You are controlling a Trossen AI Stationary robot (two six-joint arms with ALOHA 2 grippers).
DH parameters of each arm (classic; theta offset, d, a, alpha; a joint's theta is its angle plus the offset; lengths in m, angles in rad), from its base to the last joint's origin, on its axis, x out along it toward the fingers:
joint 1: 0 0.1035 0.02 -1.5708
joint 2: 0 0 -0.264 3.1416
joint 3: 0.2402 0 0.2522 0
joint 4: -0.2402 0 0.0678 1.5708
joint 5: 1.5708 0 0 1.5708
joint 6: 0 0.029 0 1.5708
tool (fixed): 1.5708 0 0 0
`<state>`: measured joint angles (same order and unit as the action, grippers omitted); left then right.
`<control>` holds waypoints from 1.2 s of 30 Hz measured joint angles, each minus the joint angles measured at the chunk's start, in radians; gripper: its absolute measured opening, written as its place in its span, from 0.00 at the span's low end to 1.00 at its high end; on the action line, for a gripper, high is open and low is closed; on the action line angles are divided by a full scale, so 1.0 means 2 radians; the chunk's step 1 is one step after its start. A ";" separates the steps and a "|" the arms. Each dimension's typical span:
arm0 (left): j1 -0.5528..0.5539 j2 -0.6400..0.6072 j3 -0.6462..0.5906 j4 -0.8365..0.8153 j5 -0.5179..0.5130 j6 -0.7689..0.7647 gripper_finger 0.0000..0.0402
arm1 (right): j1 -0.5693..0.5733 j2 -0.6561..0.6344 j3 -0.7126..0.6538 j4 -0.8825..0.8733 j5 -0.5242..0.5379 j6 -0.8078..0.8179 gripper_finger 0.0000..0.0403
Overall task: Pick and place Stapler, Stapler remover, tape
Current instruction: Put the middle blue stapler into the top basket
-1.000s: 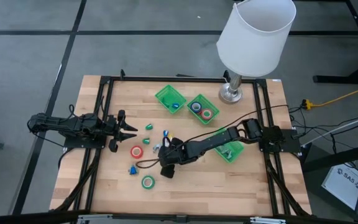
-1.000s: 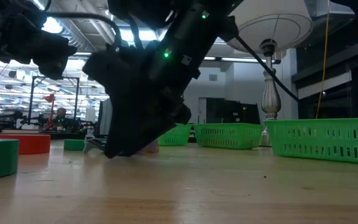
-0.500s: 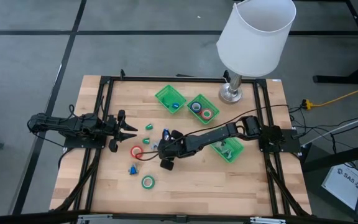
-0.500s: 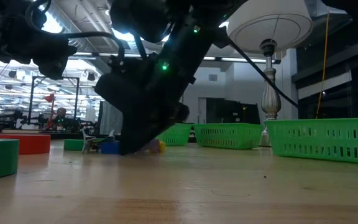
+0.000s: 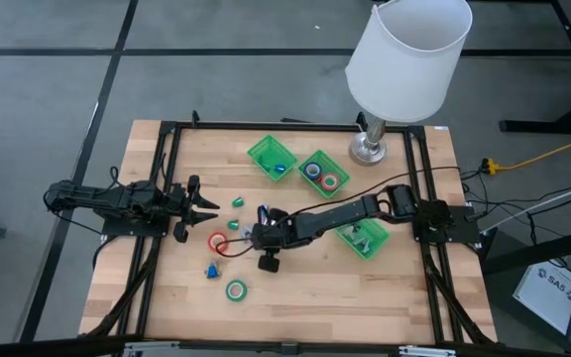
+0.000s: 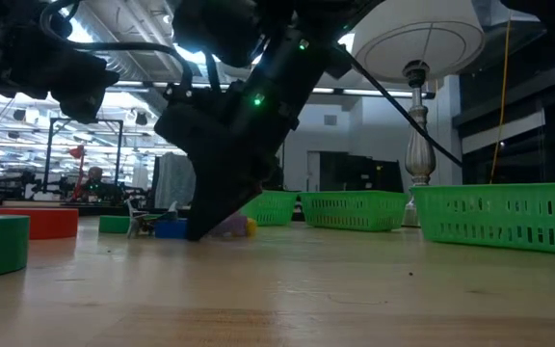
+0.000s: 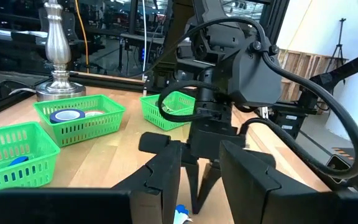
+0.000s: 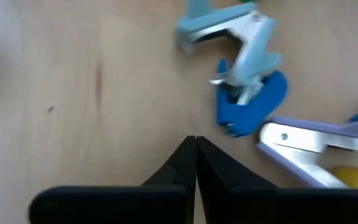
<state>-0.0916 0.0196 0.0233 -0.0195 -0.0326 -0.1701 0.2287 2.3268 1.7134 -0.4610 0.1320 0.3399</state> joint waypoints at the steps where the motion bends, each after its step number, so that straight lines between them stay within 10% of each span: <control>1: 0.000 0.000 0.000 0.000 0.000 0.000 0.27 | 0.001 0.000 0.000 -0.001 -0.008 -0.010 0.06; 18: 0.000 0.000 0.000 0.000 0.000 0.000 0.27 | -0.003 -0.013 0.025 -0.066 -0.085 -0.090 0.63; 36: 0.000 0.000 0.000 0.000 0.000 0.000 0.27 | -0.032 -0.009 0.050 -0.011 0.003 -0.198 0.68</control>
<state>-0.0916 0.0194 0.0234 -0.0195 -0.0326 -0.1699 0.1640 2.3096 1.8137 -0.4826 0.1384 -0.0563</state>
